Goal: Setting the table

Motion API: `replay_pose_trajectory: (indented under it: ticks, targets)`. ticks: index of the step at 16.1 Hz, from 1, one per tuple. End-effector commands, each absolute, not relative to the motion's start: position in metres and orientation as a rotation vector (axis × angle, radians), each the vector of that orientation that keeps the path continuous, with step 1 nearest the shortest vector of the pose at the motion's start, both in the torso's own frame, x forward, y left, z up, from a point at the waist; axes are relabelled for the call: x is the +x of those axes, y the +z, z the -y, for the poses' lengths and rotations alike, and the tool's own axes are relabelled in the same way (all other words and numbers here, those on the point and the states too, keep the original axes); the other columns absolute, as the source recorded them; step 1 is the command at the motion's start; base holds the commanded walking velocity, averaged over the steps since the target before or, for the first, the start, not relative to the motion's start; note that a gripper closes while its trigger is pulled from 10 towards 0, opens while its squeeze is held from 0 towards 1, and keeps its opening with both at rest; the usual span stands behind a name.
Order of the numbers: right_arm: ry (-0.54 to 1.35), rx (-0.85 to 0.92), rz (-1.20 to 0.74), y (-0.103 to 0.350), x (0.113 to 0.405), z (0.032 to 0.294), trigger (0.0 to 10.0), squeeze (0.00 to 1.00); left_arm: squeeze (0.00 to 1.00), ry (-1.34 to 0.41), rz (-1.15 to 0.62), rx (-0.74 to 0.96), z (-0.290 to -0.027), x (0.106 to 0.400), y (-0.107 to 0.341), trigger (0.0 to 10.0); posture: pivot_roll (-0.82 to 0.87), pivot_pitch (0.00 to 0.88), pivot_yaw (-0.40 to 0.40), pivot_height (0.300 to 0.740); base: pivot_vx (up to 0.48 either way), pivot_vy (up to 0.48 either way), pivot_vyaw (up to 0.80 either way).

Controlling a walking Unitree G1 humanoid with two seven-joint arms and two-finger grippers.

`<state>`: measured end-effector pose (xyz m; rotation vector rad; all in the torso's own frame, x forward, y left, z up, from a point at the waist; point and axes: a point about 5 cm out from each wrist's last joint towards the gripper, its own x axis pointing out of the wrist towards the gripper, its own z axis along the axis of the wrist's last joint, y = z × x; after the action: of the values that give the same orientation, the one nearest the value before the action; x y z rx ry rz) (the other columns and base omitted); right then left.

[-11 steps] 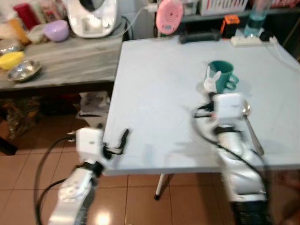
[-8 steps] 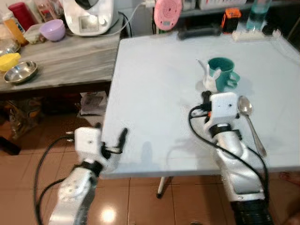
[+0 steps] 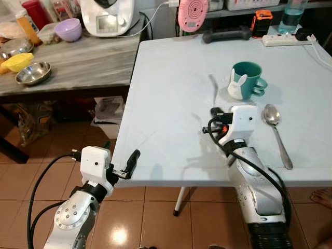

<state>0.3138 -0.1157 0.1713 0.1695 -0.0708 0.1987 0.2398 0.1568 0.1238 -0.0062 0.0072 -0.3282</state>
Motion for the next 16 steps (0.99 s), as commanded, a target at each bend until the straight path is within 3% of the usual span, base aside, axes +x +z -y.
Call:
replay_pose_trajectory:
  ticks: [1,5,12,13,14,15,16]
  targets:
    - [0.234,0.287,0.059,0.179,0.313,0.11,10.0,0.0,0.0,-0.343,-0.011,-0.008,-0.154,0.237,0.125,10.0,-0.13,0.17,0.139,0.74,0.0,0.0,0.0]
    - [0.275,0.411,-0.081,0.165,0.311,0.108,10.0,0.0,0.0,-0.382,-0.038,0.0,-0.15,0.236,0.122,10.0,-0.13,0.17,0.139,0.74,0.0,0.0,0.0]
    - [0.399,0.374,-0.263,0.148,0.3,0.092,10.0,0.0,0.0,-0.59,-0.077,-0.05,-0.14,0.232,0.122,10.0,-0.14,0.174,0.143,0.74,0.0,0.0,0.0]
    - [0.399,0.371,-0.272,0.147,0.3,0.092,10.0,0.16,0.0,-0.595,-0.074,-0.049,-0.141,0.232,0.123,10.0,-0.14,0.174,0.143,0.74,0.0,0.0,0.0]
    - [0.385,0.35,-0.282,0.147,0.301,0.095,10.0,0.67,0.0,-0.6,-0.078,-0.05,-0.141,0.232,0.122,10.0,-0.15,0.174,0.141,0.74,0.0,0.0,0.0]
    - [0.35,0.33,-0.309,0.143,0.303,0.102,10.0,0.99,0.0,-0.608,-0.084,-0.054,-0.141,0.231,0.122,10.0,-0.15,0.177,0.139,0.74,0.0,0.0,0.0]
    - [0.315,0.309,-0.313,0.143,0.305,0.107,10.0,1.0,0.0,-0.611,-0.087,-0.058,-0.14,0.231,0.121,10.0,-0.15,0.177,0.139,0.74,0.0,0.0,0.0]
